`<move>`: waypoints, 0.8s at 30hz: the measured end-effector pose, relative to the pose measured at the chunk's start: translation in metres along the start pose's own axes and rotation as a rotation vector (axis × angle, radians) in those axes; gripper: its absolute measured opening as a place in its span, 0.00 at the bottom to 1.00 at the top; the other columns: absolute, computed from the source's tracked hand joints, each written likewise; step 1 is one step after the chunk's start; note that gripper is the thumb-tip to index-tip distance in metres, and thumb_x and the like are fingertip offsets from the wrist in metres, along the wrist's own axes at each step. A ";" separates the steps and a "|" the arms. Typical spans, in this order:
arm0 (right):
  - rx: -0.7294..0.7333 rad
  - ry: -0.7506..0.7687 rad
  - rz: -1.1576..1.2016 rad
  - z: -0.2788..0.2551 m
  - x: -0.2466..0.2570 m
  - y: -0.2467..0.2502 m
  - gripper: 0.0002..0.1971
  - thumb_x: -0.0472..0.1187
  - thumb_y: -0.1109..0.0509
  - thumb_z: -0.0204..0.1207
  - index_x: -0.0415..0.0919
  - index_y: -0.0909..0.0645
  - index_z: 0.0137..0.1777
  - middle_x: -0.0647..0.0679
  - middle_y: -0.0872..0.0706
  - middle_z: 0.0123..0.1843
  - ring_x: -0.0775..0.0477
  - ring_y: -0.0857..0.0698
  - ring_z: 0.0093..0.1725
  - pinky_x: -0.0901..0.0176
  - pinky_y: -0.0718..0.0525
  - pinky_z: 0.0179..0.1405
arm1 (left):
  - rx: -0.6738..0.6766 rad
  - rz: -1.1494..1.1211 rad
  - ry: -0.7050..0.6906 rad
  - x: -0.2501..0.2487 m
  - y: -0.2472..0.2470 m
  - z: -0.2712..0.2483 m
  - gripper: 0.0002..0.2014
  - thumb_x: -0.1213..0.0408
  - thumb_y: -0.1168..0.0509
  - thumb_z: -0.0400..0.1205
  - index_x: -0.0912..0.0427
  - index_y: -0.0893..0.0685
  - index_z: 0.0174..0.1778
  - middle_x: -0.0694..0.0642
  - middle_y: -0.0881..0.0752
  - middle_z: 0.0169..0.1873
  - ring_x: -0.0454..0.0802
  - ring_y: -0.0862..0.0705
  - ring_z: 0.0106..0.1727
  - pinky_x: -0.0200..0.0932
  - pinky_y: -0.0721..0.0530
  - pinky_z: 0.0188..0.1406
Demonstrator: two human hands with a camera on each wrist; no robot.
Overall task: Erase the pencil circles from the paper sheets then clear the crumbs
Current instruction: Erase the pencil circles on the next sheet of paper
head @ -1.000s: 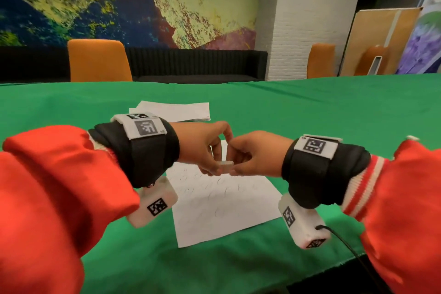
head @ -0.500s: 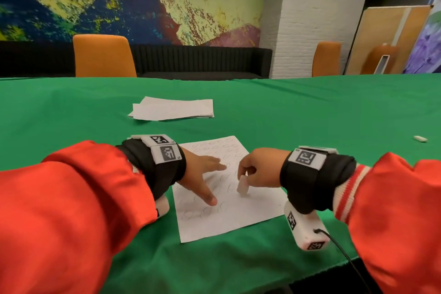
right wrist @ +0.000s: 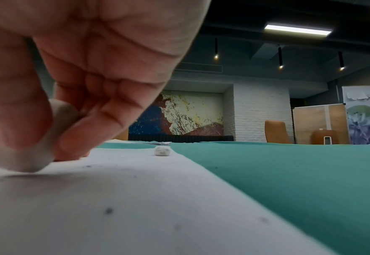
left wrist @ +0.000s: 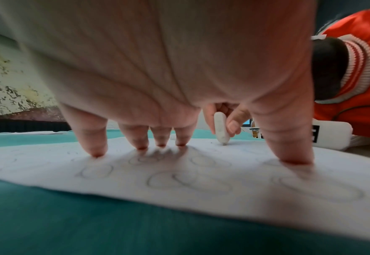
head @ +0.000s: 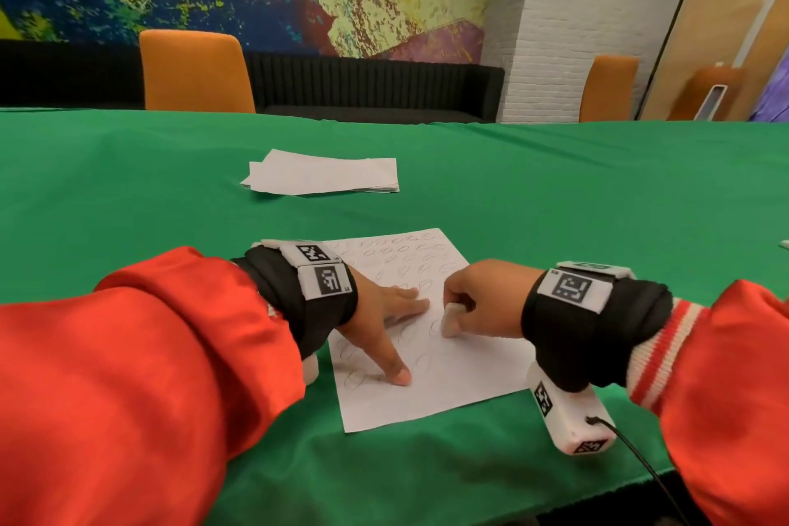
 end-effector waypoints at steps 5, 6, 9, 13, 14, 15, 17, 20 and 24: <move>0.034 0.001 -0.045 -0.002 0.008 -0.002 0.04 0.43 0.39 0.78 0.46 0.23 0.46 0.55 0.25 0.35 0.49 0.26 0.41 0.65 0.31 0.31 | -0.008 0.020 -0.013 -0.003 0.000 -0.002 0.49 0.37 0.35 0.76 0.41 0.63 0.82 0.42 0.64 0.82 0.43 0.61 0.83 0.53 0.59 0.80; 0.037 0.006 -0.067 -0.002 0.010 -0.002 0.05 0.42 0.40 0.78 0.45 0.23 0.46 0.54 0.24 0.36 0.48 0.25 0.42 0.65 0.32 0.30 | -0.013 0.025 -0.019 -0.003 0.000 -0.001 0.49 0.37 0.35 0.76 0.42 0.63 0.83 0.42 0.64 0.82 0.42 0.61 0.83 0.52 0.59 0.80; 0.056 0.063 -0.138 -0.004 0.020 -0.003 0.07 0.40 0.43 0.79 0.43 0.23 0.46 0.48 0.21 0.42 0.47 0.26 0.42 0.64 0.34 0.29 | -0.012 0.026 -0.041 -0.001 -0.001 0.004 0.50 0.36 0.35 0.75 0.42 0.62 0.83 0.40 0.64 0.82 0.42 0.59 0.83 0.54 0.58 0.80; 0.115 0.140 -0.180 -0.009 0.031 -0.005 0.08 0.38 0.43 0.78 0.43 0.22 0.44 0.49 0.24 0.39 0.47 0.26 0.41 0.67 0.36 0.27 | -0.009 -0.010 -0.072 0.000 -0.002 0.006 0.51 0.37 0.32 0.74 0.38 0.61 0.82 0.40 0.63 0.82 0.44 0.56 0.83 0.55 0.56 0.80; 0.123 0.127 -0.182 -0.008 0.031 -0.004 0.08 0.38 0.42 0.78 0.43 0.21 0.44 0.49 0.23 0.38 0.46 0.26 0.41 0.67 0.35 0.28 | -0.008 -0.009 -0.069 0.000 -0.001 0.006 0.51 0.37 0.32 0.74 0.39 0.61 0.82 0.40 0.63 0.82 0.44 0.57 0.83 0.55 0.56 0.80; 0.120 0.105 -0.182 -0.005 0.028 -0.002 0.08 0.39 0.41 0.77 0.43 0.20 0.45 0.49 0.23 0.38 0.46 0.25 0.42 0.65 0.34 0.29 | -0.006 -0.004 -0.062 0.000 -0.001 0.006 0.51 0.37 0.32 0.74 0.40 0.62 0.83 0.40 0.63 0.82 0.43 0.58 0.83 0.55 0.57 0.80; 0.112 0.053 -0.197 -0.001 0.024 0.000 0.10 0.40 0.41 0.77 0.42 0.18 0.49 0.48 0.20 0.42 0.46 0.25 0.43 0.63 0.31 0.33 | 0.000 0.003 -0.044 -0.001 -0.001 0.005 0.51 0.38 0.33 0.75 0.43 0.63 0.83 0.41 0.64 0.82 0.42 0.61 0.83 0.53 0.59 0.80; 0.118 0.065 -0.230 -0.001 0.028 -0.004 0.09 0.38 0.43 0.78 0.42 0.26 0.37 0.49 0.25 0.34 0.45 0.26 0.40 0.65 0.34 0.27 | 0.003 -0.010 -0.051 -0.002 -0.001 0.004 0.51 0.38 0.32 0.75 0.41 0.62 0.82 0.41 0.63 0.82 0.43 0.59 0.83 0.54 0.57 0.80; 0.150 0.103 -0.228 -0.005 0.034 -0.006 0.12 0.37 0.42 0.76 0.43 0.30 0.31 0.51 0.29 0.29 0.51 0.31 0.30 0.65 0.34 0.26 | 0.002 -0.037 -0.065 -0.003 -0.001 0.003 0.51 0.39 0.31 0.74 0.38 0.61 0.82 0.40 0.62 0.82 0.45 0.56 0.83 0.55 0.55 0.80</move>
Point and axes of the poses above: each hand's wrist, its own z-axis towards the middle knuckle, its own y-axis out of the back of the hand, x = y × z, the point moved 6 cm from there along z, towards the middle knuckle
